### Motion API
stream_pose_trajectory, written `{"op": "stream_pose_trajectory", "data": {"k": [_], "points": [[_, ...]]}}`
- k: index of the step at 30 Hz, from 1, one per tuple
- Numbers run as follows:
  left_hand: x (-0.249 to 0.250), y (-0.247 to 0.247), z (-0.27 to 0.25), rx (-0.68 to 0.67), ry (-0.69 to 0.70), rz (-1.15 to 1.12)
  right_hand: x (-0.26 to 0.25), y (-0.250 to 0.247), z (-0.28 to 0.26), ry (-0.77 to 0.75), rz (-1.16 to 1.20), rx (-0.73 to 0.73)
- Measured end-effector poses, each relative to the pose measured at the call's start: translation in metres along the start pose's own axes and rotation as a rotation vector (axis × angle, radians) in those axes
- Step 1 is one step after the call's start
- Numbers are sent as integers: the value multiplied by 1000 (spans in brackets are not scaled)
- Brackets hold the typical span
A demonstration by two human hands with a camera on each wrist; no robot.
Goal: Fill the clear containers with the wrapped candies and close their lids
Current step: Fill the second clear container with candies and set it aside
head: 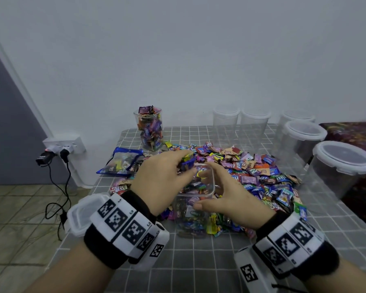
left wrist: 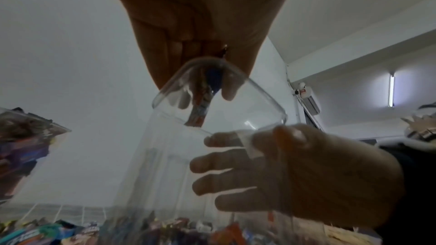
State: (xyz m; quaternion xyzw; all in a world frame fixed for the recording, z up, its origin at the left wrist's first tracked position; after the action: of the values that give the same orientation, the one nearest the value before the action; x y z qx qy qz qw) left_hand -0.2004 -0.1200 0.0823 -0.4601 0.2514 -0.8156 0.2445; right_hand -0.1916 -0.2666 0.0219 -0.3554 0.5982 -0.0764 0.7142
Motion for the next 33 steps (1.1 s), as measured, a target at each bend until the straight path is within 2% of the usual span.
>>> {"op": "stream_pose_trajectory", "data": {"k": [3,6,12,16,19,21,24,26,31,33], "points": [[-3,7,-2,-25,-16,85,0,-1,0,-14,10,16],[-1,9,-3,8,44,128,0,-1,1,0,2,18],[-2,12,0,-40,5,186,3,0,3,7,22,25],[-4,11,1,-27,-19,93,6,0,3,19,-24,31],[-9,4,-1,92,-42,-108,1,-2,0,-26,-110,17],[-18,-2,-1,164,-81,-172,-1,-5,-1,-50,-178,-68],[-48,-7,6,202,-222,-144,16,-12,0,-5,-413,-200],[-82,-9,12,200,-363,-156,35,-24,4,123,-594,-235],[-155,-6,16,32,-736,-42,85,-79,20,491,-681,139],[-172,-6,14,-27,-830,22,103,-98,24,615,-690,198]]}}
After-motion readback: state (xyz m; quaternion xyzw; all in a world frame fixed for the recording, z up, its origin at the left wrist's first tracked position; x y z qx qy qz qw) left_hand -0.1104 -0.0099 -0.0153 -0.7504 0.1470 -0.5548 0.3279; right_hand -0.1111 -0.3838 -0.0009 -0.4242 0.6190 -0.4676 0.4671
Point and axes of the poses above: each hand's wrist, its own z-axis towards the middle knuckle, its own y-axis out of the palm, x = y × z, the point moved 5 cm from there along z, towards the middle knuckle, and after that the axes turned 15 degrees about -z, right-handed, at the moved point
